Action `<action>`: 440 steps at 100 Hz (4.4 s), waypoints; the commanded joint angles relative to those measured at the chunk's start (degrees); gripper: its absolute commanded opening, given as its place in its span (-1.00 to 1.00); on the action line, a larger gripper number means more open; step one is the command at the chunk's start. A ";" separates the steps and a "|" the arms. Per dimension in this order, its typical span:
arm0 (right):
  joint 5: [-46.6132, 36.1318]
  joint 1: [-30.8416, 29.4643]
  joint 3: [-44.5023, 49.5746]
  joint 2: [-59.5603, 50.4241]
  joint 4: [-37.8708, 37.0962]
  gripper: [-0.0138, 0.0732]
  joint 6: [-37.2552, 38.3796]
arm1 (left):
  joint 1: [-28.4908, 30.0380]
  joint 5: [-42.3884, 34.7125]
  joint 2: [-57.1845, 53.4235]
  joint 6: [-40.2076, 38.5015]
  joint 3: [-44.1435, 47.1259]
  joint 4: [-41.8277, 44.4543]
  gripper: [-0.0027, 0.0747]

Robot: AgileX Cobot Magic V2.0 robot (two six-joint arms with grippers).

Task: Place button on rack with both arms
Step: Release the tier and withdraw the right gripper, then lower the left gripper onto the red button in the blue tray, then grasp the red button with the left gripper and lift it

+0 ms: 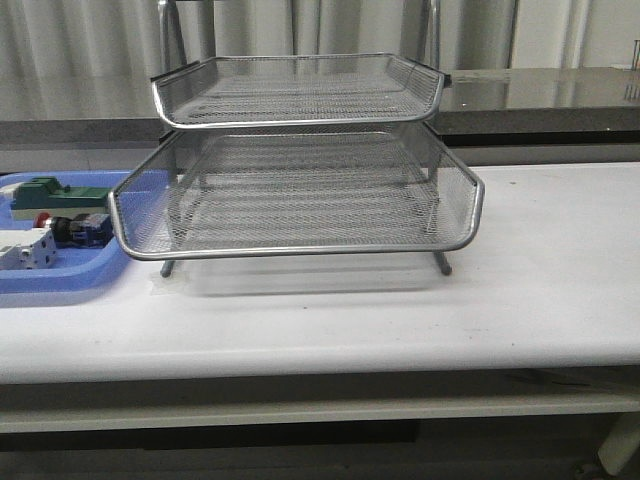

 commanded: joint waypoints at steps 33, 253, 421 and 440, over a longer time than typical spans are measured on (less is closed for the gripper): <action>-3.06 -0.10 -1.82 0.36 -0.93 -0.84 0.00 | 0.17 -1.36 -1.57 1.11 -2.00 -0.17 0.78; -3.06 -0.10 -1.82 0.36 -0.93 -0.84 0.00 | 0.06 9.30 52.38 51.66 -51.65 -3.45 0.59; -3.06 -0.10 -1.82 0.36 -0.93 -0.84 0.00 | -0.09 28.01 46.35 32.13 -71.02 -4.09 -0.92; -3.06 -0.10 -1.82 0.36 -0.93 -0.84 0.00 | -0.81 28.01 39.98 30.70 -64.25 -4.33 -0.92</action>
